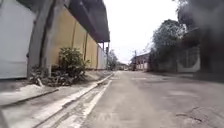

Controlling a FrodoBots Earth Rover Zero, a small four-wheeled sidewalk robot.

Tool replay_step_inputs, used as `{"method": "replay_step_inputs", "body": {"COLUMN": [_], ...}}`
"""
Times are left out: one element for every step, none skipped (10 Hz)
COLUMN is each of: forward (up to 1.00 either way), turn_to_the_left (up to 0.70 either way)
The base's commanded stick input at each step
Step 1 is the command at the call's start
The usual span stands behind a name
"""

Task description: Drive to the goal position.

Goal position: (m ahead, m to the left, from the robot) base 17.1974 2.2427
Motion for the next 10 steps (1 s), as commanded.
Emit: {"method": "replay_step_inputs", "body": {"forward": [0.7, 0.7, 0.7, 0.7, 0.7, 0.7, 0.7, 0.7, 0.7, 0.7], "turn_to_the_left": [0.0, -0.08, -0.31, -0.31, -0.23, -0.02, 0.0, 0.0, 0.0, 0.0]}}
